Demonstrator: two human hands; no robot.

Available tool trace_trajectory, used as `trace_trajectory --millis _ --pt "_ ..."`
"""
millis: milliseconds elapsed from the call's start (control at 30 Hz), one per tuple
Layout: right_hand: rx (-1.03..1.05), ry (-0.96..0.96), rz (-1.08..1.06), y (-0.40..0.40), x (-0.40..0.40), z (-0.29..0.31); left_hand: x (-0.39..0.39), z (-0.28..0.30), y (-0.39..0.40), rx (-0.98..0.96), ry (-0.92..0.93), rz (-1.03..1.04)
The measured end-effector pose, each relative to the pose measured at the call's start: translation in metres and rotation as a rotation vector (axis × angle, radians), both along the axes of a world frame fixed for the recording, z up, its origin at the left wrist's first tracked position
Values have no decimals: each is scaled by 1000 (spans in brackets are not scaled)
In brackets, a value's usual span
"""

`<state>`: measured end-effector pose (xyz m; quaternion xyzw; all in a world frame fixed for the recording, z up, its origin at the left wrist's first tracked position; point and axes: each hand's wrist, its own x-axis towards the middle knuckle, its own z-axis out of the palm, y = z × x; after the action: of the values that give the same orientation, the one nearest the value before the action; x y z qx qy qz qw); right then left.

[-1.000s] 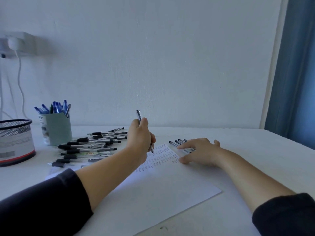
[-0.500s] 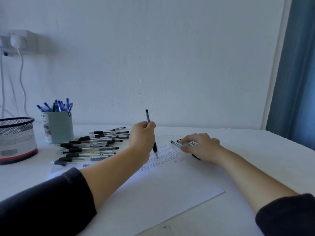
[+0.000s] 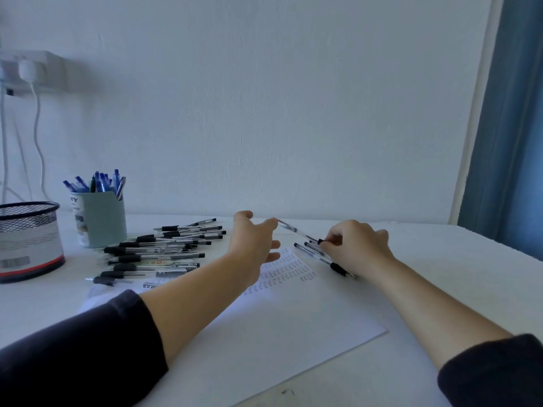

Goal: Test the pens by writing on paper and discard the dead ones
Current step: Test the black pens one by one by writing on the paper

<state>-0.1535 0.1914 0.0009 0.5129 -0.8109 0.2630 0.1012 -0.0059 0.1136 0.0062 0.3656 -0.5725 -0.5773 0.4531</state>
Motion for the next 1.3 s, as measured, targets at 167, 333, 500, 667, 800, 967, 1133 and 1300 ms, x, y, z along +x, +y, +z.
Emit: trace_trajectory --millis 167,333,500,667,800,967,1133,1300 --pt "59 92 -136 2 -11 -4 3 0 -2 -81 -93 -5" --pt "144 176 -153 0 -7 -6 2 -1 -3 -111 -120 -10" --pt "173 229 -144 -1 -2 -5 4 3 -4 -128 -140 -14" --pt "179 134 151 -4 11 -7 15 24 -9 -220 -305 -137" --pt "295 84 297 -10 27 -10 37 53 -22 -426 -641 -323" --pt "385 148 242 -15 29 -15 67 70 -32 -591 -1135 -385" --pt "417 208 174 -13 25 -18 93 71 -24 -566 -1822 -431" --pt "461 253 144 -10 25 -18 109 55 -27 -575 -1892 -391"
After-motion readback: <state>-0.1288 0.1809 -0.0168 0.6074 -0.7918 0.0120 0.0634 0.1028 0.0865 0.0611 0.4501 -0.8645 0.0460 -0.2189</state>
